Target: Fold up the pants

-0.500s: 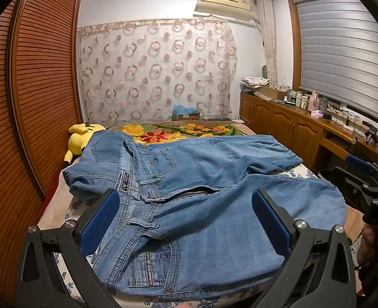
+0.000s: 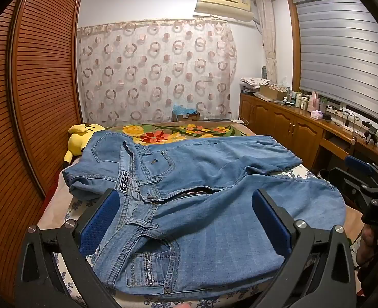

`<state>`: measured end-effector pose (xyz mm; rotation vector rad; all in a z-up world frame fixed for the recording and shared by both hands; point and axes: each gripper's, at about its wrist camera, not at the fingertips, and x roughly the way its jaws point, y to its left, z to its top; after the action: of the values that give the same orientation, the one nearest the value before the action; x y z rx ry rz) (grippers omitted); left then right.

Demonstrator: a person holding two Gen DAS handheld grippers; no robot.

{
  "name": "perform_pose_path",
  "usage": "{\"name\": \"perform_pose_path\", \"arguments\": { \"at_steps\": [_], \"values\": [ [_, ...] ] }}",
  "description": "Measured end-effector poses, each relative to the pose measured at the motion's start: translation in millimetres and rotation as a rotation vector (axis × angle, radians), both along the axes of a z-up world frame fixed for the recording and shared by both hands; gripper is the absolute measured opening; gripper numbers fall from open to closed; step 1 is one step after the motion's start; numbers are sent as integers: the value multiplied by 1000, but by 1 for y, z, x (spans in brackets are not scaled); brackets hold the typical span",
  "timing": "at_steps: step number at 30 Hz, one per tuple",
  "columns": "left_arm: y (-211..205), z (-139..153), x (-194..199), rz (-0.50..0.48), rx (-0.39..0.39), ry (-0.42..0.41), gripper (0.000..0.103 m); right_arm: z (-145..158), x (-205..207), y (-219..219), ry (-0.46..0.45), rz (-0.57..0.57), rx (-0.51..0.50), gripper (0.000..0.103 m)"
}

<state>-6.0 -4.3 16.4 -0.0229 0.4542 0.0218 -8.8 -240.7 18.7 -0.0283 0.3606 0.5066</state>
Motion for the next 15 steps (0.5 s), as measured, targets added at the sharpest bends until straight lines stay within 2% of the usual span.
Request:
{"name": "perform_pose_path", "arguments": {
  "at_steps": [15],
  "values": [
    [0,0,0,-1,1,-1,103,0,0,0,0,0,1,103]
  ]
}}
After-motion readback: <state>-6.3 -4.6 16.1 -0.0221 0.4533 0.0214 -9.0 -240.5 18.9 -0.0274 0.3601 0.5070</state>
